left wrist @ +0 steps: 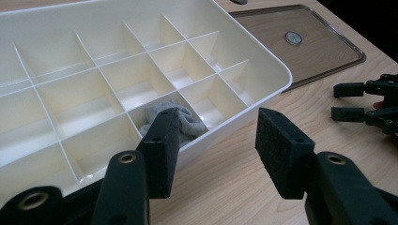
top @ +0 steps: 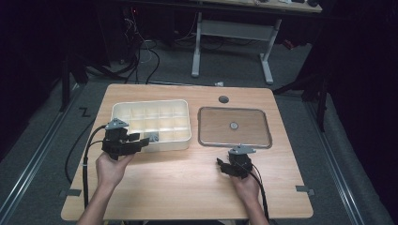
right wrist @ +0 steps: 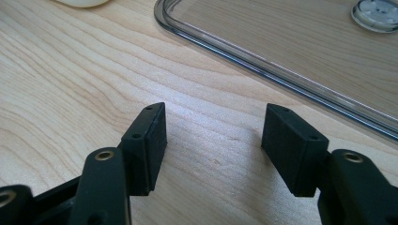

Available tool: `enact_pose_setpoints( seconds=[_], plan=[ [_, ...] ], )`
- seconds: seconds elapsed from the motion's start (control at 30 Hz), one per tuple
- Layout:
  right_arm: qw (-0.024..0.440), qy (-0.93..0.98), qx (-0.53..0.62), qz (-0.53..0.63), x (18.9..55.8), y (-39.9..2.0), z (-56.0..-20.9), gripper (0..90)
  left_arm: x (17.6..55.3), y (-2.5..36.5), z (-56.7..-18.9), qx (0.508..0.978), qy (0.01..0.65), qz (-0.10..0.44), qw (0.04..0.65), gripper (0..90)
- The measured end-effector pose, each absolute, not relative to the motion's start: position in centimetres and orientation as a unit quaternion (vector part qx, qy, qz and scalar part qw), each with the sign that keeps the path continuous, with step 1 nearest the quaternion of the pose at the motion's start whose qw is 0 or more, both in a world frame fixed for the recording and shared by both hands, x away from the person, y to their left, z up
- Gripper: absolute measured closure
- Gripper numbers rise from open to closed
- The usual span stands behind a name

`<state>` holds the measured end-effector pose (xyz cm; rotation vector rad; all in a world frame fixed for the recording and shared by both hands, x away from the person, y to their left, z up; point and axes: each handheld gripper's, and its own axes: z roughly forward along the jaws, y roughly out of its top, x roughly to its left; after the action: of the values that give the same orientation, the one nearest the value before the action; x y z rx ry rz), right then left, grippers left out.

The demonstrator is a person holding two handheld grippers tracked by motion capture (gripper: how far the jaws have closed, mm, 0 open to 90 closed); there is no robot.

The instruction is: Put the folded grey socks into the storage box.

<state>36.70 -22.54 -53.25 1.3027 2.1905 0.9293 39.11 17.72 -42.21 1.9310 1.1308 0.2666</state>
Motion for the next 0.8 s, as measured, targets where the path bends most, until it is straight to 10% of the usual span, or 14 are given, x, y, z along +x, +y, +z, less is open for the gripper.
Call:
enact_pose_setpoints(
  seconds=[0.8],
  plan=[
    [0.213, 0.789, 0.470, 0.335, 36.7, -22.5, -53.3, 40.9, 37.6, 17.3, -43.4, 0.766, 0.448, 0.083, 0.453, 49.7]
  ],
)
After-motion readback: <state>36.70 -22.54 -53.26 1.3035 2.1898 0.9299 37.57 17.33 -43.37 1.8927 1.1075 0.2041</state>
